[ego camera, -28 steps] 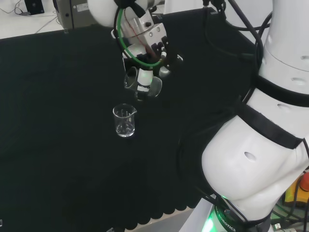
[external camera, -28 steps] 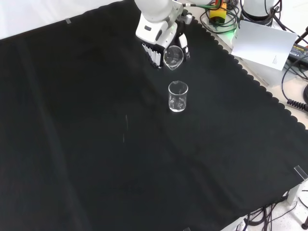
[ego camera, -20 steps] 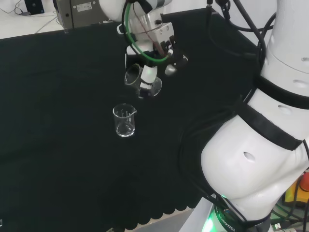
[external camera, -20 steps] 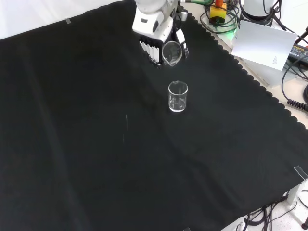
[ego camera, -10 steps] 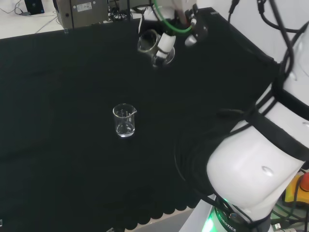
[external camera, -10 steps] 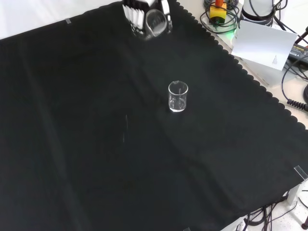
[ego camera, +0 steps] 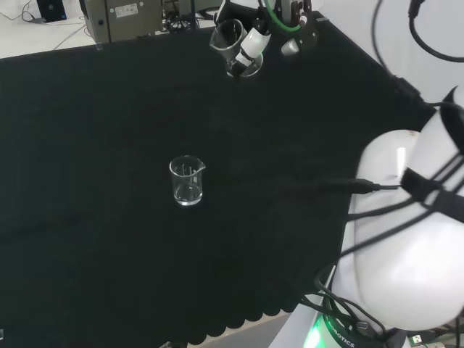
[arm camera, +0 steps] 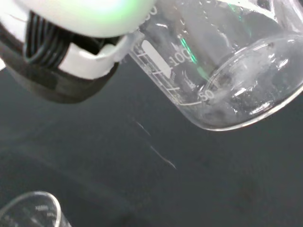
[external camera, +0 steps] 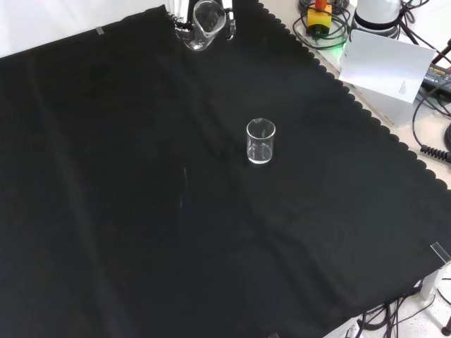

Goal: Place the beaker back on the table.

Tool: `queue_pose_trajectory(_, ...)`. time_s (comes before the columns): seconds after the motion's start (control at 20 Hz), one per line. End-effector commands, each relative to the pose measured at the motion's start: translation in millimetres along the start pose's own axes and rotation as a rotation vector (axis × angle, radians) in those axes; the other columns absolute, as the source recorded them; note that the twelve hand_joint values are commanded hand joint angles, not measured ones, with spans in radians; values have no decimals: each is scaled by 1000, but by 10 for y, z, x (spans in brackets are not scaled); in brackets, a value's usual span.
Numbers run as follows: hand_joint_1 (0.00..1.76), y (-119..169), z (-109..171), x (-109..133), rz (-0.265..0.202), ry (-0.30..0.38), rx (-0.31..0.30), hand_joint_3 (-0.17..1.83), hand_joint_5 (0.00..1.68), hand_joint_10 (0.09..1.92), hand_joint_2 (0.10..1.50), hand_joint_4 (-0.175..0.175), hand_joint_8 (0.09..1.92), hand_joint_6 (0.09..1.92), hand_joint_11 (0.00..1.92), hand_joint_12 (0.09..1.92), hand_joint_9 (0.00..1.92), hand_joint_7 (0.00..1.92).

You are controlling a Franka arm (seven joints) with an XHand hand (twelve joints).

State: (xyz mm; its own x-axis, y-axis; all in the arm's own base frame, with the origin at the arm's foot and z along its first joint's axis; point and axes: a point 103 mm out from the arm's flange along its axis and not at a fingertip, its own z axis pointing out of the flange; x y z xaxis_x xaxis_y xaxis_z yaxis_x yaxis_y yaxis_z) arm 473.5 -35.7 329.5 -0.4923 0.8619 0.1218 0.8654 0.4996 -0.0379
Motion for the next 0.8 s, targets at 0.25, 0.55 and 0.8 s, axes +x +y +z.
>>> queue_pose_trajectory(0.25,1318,589,1862,-8,-182,268,61,628,1309,87,650,-175,542,562,1501,479,1840,1364)
queue_pose_trajectory(0.55,1318,731,2003,-27,-196,285,64,625,1310,87,652,-175,539,560,1498,478,1836,1365)
queue_pose_trajectory(0.8,1318,796,2131,-88,-211,300,46,622,1310,87,653,-175,535,557,1498,477,1835,1366)
